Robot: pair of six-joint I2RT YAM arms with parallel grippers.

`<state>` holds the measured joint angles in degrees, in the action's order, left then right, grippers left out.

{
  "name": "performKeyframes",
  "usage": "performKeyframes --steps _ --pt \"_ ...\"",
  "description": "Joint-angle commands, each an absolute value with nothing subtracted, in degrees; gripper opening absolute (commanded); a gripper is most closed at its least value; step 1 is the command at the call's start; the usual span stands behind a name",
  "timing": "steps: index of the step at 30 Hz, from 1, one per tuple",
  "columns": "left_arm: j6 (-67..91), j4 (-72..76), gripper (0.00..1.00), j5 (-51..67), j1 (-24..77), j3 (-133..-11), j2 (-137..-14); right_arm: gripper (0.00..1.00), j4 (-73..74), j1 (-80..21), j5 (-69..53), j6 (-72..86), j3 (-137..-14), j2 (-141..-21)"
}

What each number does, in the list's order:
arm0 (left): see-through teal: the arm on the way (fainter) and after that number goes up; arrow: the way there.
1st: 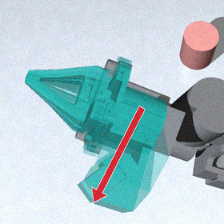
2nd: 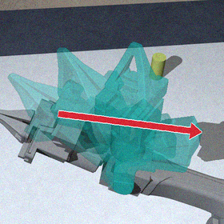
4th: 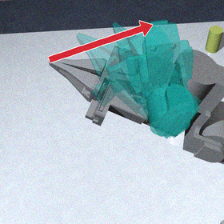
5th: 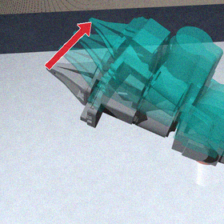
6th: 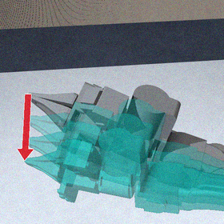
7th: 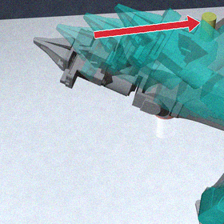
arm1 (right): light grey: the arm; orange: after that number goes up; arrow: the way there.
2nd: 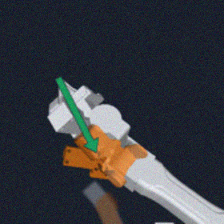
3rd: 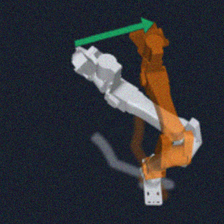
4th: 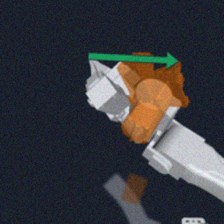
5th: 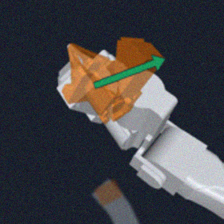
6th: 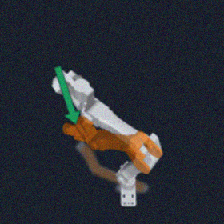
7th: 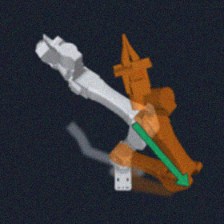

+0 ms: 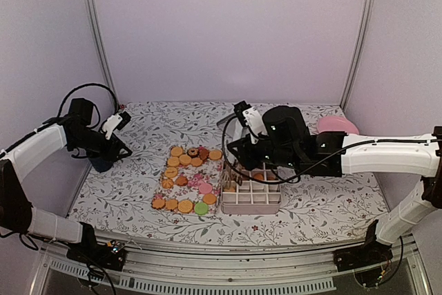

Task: Pack the cookies
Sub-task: Place the fake cookies in the empty pocket of the box, then pick up the fake cookies from the plate.

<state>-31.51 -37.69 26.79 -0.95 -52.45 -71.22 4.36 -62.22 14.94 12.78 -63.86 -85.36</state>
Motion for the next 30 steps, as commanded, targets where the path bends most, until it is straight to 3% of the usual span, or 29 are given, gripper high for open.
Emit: performKeyframes --steps 1,7,20,30 --pt "-31.8 -38.1 0.49 28.1 -1.5 -52.8 -71.4 0.35 2.0 -62.3 15.7 11.5 -68.5 -85.8" --pt "-31.3 -37.9 0.49 28.1 -1.5 -52.5 -72.0 0.35 0.2 -62.5 10.5 9.6 -76.7 -92.9" --pt "-31.3 -38.0 0.49 27.5 -1.5 -51.9 -71.3 0.37 2.9 -64.5 2.7 3.6 -103.5 -120.4" --pt "-31.7 -38.0 0.49 27.3 -1.5 -51.5 -71.1 0.37 1.5 -63.5 0.2 2.9 -109.5 -129.2"
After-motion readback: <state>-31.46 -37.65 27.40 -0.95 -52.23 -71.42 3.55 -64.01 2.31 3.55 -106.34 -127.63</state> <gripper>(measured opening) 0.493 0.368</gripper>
